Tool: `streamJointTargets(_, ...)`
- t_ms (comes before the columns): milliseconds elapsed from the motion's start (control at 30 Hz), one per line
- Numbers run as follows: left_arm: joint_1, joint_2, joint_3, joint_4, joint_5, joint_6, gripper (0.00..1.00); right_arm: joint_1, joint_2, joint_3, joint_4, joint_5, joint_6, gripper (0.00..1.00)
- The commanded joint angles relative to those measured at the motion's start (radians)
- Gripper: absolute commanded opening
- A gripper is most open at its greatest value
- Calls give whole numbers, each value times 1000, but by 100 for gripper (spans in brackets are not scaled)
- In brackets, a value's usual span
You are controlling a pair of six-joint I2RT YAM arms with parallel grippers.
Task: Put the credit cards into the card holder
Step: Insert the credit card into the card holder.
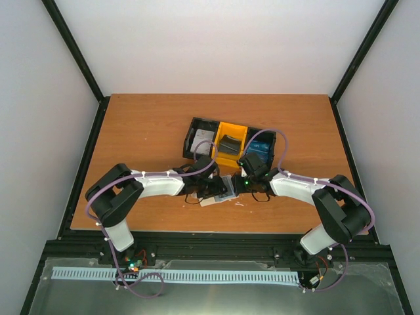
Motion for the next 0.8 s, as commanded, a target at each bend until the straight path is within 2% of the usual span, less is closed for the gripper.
streamJointTargets(0, -24, 18, 51, -12, -14, 49, 42, 13, -5, -21, -49, 9, -7, 3)
streamJointTargets(333, -24, -67, 41, -147, -149, 36, 53, 13, -123, 7, -86, 77, -46, 3)
streamJointTargets(467, -24, -123, 10, -155, -178, 19, 54, 11, -176, -43, 11, -5, -52, 3)
streamJointTargets(633, -24, -190, -57, -168, -228, -18, 53, 3, -156, -78, 123, -96, -7, 3)
streamJointTargets(767, -19, -217, -109, -192, -253, -44, 52, 0, -107, -63, 124, -107, 30, 3)
